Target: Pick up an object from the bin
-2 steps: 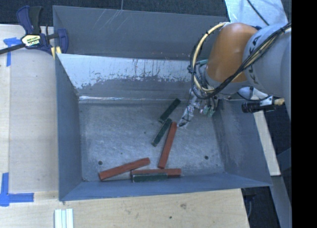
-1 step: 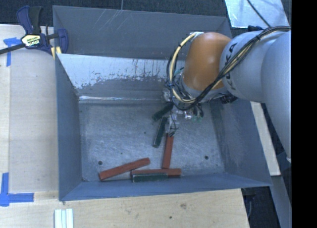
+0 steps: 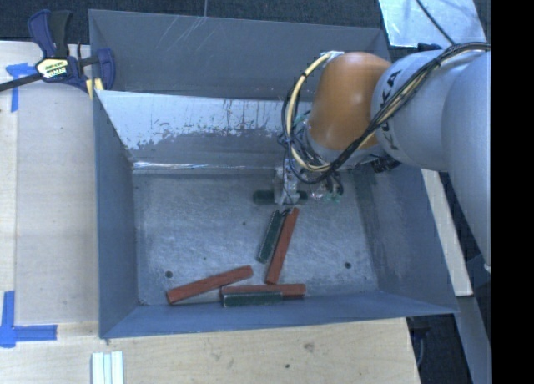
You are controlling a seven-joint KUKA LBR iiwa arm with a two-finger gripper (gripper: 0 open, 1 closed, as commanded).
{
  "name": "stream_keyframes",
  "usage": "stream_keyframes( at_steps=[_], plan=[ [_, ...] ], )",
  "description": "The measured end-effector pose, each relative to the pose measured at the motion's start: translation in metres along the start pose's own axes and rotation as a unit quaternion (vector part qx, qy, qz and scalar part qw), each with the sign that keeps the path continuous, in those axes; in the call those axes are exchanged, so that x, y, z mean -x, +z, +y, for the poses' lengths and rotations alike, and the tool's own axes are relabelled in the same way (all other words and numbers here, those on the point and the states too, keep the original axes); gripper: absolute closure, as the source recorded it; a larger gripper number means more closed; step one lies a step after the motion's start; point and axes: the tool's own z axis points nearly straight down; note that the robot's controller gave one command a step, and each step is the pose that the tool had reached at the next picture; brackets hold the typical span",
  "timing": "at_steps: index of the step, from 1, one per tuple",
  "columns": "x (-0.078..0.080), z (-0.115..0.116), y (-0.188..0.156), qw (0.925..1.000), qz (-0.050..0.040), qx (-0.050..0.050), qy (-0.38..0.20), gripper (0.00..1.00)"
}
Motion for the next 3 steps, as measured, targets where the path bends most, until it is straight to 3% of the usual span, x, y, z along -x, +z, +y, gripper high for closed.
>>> stream_keyframes(
  at_steps=[1,2,3],
  plan=[
    [-0.002,-0.001,0.003,1.0,0.0031,-0.001,0.0,0.0],
    [-0.002,0.0,0.002,1.0,0.0024,-0.001,-0.001,1.0],
    [-0.002,-0.006,-0.112,0.9997,-0.0015,-0.001,-0.025,1.0]
  ],
)
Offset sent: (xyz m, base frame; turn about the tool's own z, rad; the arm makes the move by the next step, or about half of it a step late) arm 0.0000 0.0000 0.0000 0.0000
